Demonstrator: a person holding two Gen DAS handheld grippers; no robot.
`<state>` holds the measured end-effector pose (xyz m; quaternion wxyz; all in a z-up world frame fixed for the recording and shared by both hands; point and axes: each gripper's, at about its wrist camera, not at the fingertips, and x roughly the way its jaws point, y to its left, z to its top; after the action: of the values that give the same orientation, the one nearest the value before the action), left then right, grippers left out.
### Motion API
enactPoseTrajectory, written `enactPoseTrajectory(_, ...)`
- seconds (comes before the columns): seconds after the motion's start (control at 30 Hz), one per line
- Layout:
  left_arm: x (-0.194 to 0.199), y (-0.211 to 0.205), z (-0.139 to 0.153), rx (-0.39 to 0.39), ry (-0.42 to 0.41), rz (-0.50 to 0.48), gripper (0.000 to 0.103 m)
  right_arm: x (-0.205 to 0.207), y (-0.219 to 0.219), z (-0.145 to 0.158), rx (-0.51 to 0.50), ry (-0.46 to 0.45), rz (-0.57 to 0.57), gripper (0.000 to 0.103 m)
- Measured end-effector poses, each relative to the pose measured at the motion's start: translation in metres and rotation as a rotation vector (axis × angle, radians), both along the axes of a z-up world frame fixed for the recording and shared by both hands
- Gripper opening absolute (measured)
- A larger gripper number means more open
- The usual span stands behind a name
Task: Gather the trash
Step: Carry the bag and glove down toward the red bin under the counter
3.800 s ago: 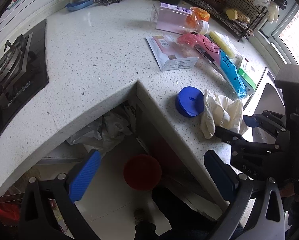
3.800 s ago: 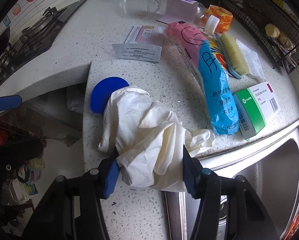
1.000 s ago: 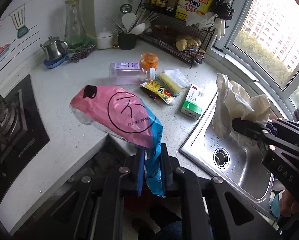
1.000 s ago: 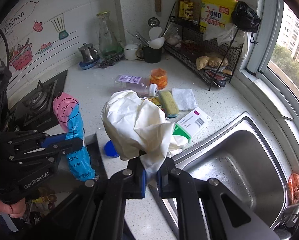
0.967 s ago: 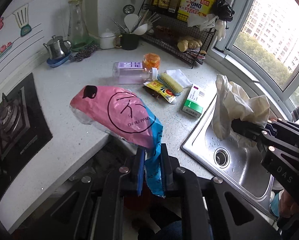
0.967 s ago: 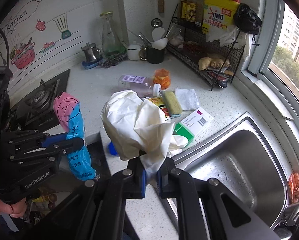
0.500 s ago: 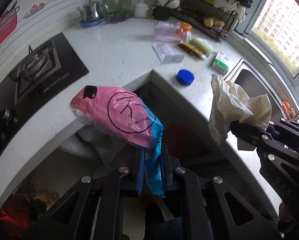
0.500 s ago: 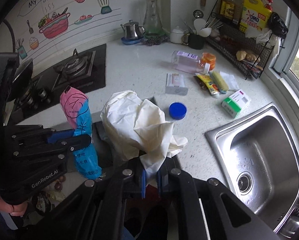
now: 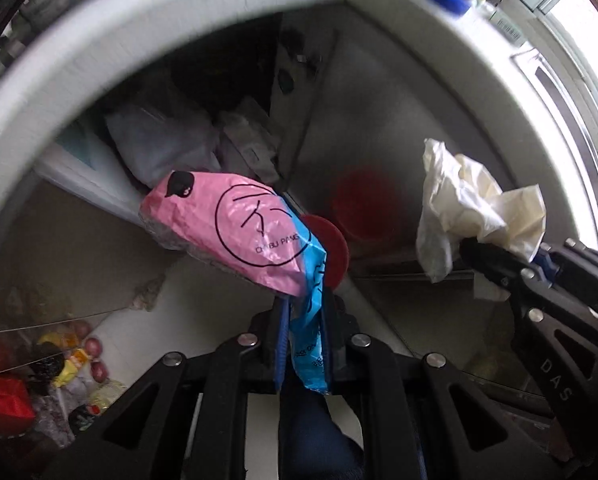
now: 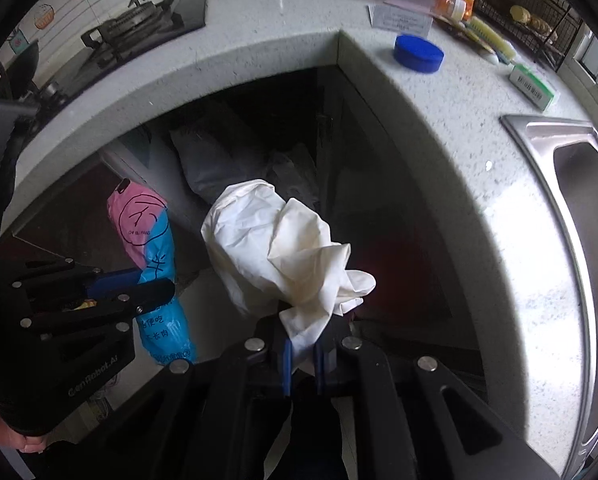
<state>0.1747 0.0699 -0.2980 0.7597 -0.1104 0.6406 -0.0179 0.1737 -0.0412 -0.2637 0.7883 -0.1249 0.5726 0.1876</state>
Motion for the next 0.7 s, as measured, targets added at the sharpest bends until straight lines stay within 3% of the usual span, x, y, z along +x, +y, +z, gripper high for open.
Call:
enactPoseTrajectory(0.1,0.008,-0.004,-0.04,-0.016,0.004,-0.023,0.013,0.014,-0.006,-0.04,-0.001,0.056,-0.041,0.007)
enactPoseTrajectory(0.3,0.032,-0.014,-0.114,-0.06,0.043,-0.031,0.013,0.038,-0.022,-0.102,-0.027,0.069,-0.099,0.008)
enactPoseTrajectory(0.33,0.036,-0.016,-0.126,-0.029,0.069,-0.022,0.013,0.04,-0.024,-0.11,-0.032,0.066,-0.108,0.008)
enactPoseTrajectory(0.57,0.049,-0.028,-0.186,-0.063,0.083,-0.062,0.014,0.049,-0.037,-0.155,-0.031,0.08,-0.179,0.008)
enactPoseTrajectory(0.6,0.049,-0.03,-0.19,-0.067,0.087,-0.061,0.015,0.046,-0.032,-0.156,-0.03,0.077,-0.185,0.008)
enactPoseTrajectory(0.67,0.05,-0.031,-0.198,-0.072,0.09,-0.051,0.029,0.046,-0.032,-0.159,-0.031,0.071,-0.194,0.008)
enactPoseTrajectory(0.7,0.052,-0.031,-0.2,-0.069,0.084,-0.051,0.043,0.046,-0.03,-0.157,-0.033,0.069,-0.196,0.008)
